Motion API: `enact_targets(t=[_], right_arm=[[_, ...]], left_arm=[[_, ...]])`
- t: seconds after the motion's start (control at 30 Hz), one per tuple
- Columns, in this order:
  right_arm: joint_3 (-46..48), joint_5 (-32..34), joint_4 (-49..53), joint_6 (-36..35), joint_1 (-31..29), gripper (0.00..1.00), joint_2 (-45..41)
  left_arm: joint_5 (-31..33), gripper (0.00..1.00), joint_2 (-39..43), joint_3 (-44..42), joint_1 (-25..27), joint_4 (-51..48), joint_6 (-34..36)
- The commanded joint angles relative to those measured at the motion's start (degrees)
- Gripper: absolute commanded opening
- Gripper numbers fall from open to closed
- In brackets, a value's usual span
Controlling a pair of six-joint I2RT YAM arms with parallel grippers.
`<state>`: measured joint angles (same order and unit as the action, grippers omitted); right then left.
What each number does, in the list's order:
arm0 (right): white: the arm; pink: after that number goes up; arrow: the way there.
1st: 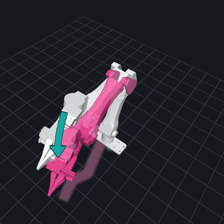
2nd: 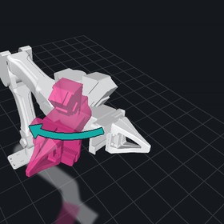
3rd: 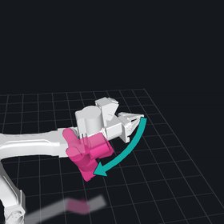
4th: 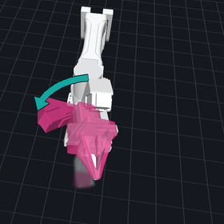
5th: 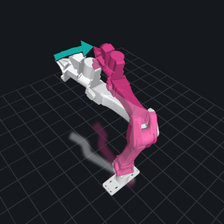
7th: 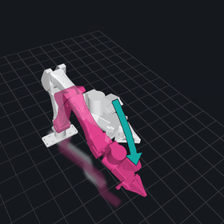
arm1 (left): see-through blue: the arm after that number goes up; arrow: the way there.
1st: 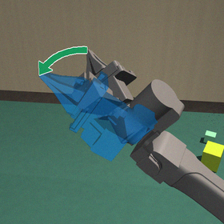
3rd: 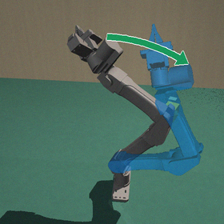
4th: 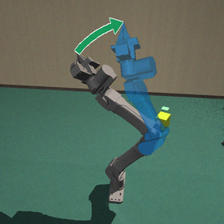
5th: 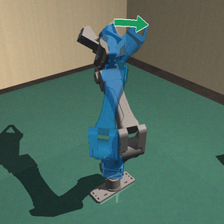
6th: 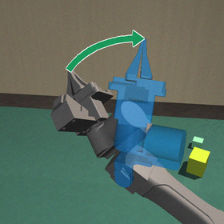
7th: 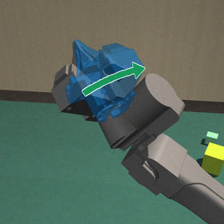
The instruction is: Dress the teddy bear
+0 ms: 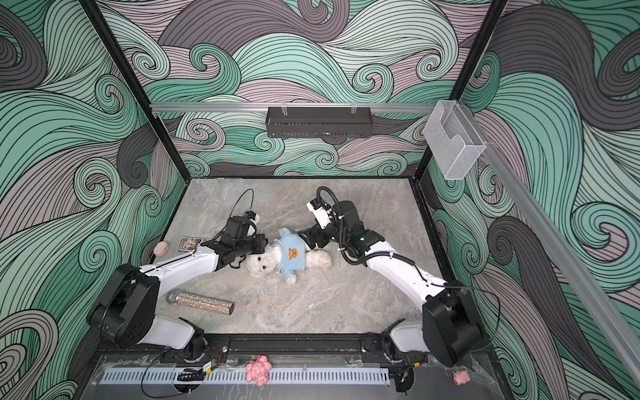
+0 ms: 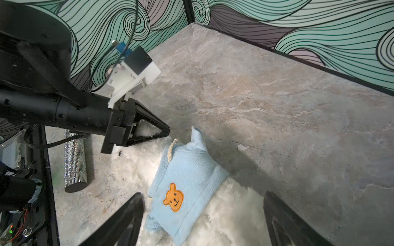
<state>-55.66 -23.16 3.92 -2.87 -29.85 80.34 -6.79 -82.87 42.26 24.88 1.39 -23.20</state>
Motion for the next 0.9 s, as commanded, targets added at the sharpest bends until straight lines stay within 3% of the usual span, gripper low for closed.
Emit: enact_targets(t=[0.0,0.03,0.17,0.3,0.43,0.67,0.8,0.87], right_arm=[[-2.9,-10.2,6.7,-5.0,2.7,0.90,4.8],[-3.6,-11.3,7.2,-5.7,3.1,0.93,6.4],[-5.4,-13.7,8.7,-11.1,3.1,0.92,10.4],[-4.4,-18.2,4.7,-10.8,3.2,0.90,13.6],[-0.2,-23.8,-5.4,-5.8,3.2,0.82,15.8],[10.8,-25.3,-33.3,6.4,2.1,0.71,18.0],[10.7,-23.7,-38.5,8.0,-0.1,0.68,19.8],[10.1,-23.1,-40.2,8.9,-0.8,0.61,20.8]], left_arm=[[-4.3,0.03,3.7,0.2,0.4,6.1,5.3],[-4.6,0.02,4.1,-0.1,0.4,7.0,6.3],[-5.0,0.00,5.9,-1.2,0.3,9.3,9.1],[-5.7,0.00,6.4,-2.9,0.3,11.9,9.5],[-5.8,0.00,6.2,-4.0,0.4,13.3,8.6],[-5.6,0.00,6.7,-7.8,0.6,17.4,5.6],[-5.3,0.00,7.0,-9.2,1.0,18.6,4.8],[-5.3,0.00,7.3,-9.4,1.2,18.7,4.9]])
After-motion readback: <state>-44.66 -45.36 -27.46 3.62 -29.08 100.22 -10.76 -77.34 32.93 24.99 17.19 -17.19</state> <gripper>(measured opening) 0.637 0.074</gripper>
